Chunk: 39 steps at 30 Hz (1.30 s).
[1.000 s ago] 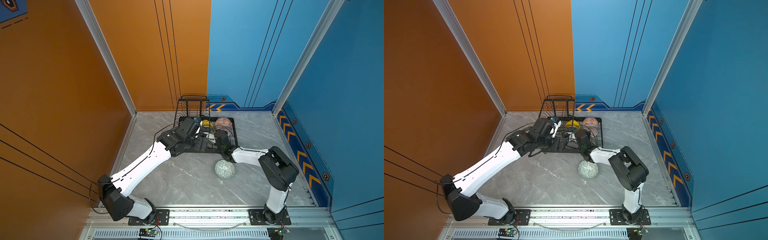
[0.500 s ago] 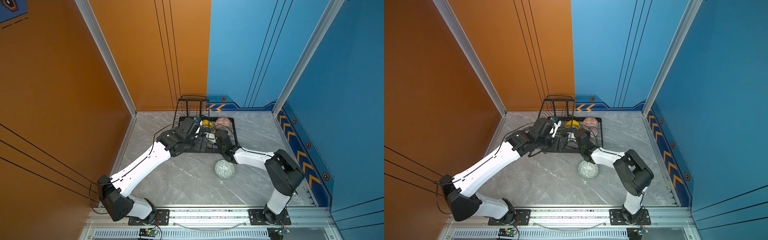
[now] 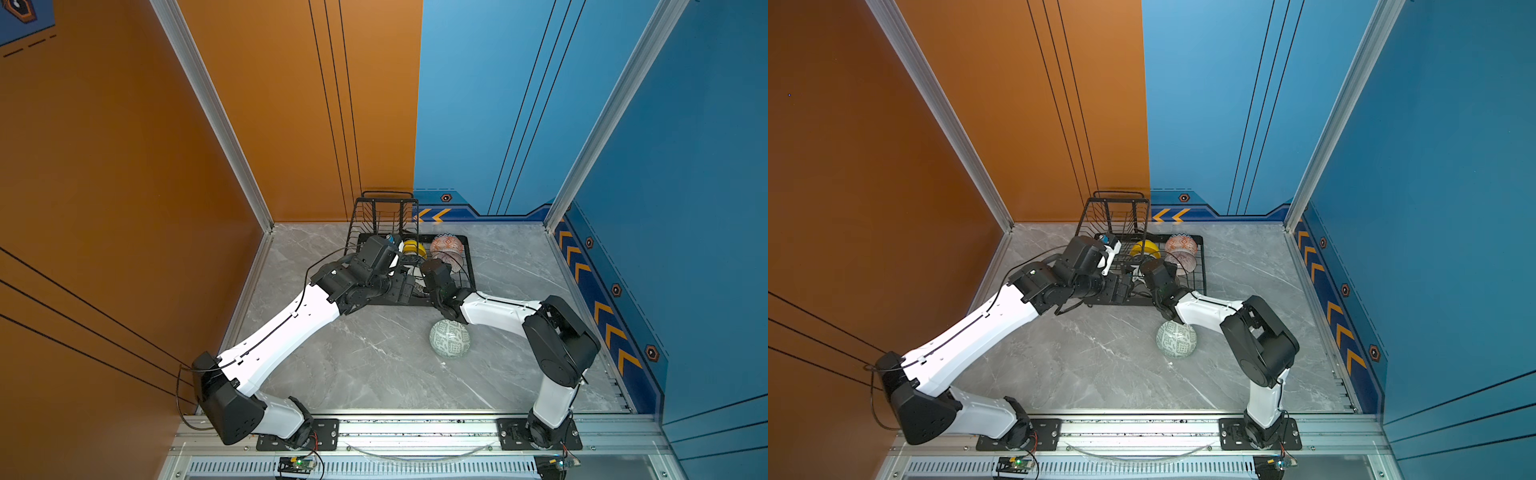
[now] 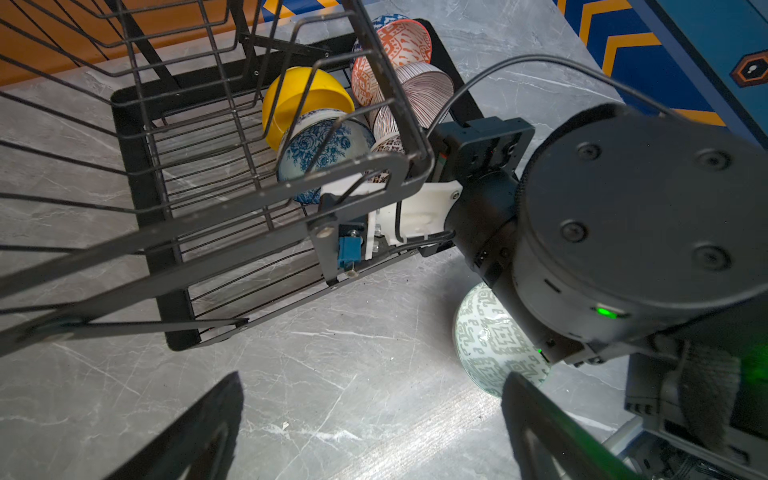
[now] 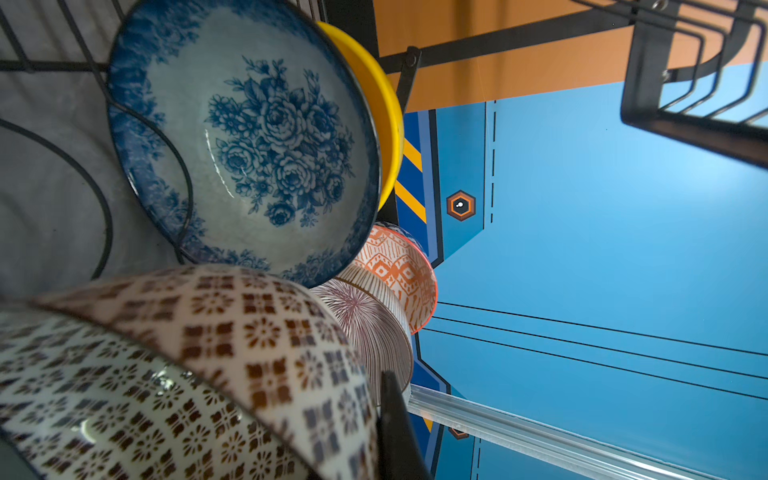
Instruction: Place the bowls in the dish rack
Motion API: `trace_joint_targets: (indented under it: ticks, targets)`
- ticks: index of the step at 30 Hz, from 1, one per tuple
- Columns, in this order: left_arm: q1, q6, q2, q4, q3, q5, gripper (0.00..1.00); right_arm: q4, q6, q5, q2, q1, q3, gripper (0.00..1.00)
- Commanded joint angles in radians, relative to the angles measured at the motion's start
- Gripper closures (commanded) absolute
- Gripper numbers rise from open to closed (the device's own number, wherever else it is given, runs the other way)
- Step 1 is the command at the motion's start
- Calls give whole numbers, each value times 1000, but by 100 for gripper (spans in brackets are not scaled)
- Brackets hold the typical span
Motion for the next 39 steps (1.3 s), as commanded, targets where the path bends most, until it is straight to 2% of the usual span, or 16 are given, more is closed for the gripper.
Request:
trace_joint_targets:
  ticks: [1, 15, 26, 39]
  targets:
    - [4, -6, -18, 4, -13, 13, 2, -31, 55, 23, 16, 16, 52, 100]
    - [3, -7, -19, 2, -16, 15, 2, -32, 182, 12, 16, 0, 41, 100]
    - [0, -10, -13, 1, -7, 20, 2, -25, 276, 70, 17, -42, 43, 100]
    - [-12, -14, -5, -9, 10, 13, 2, 23, 328, 64, 22, -13, 52, 100]
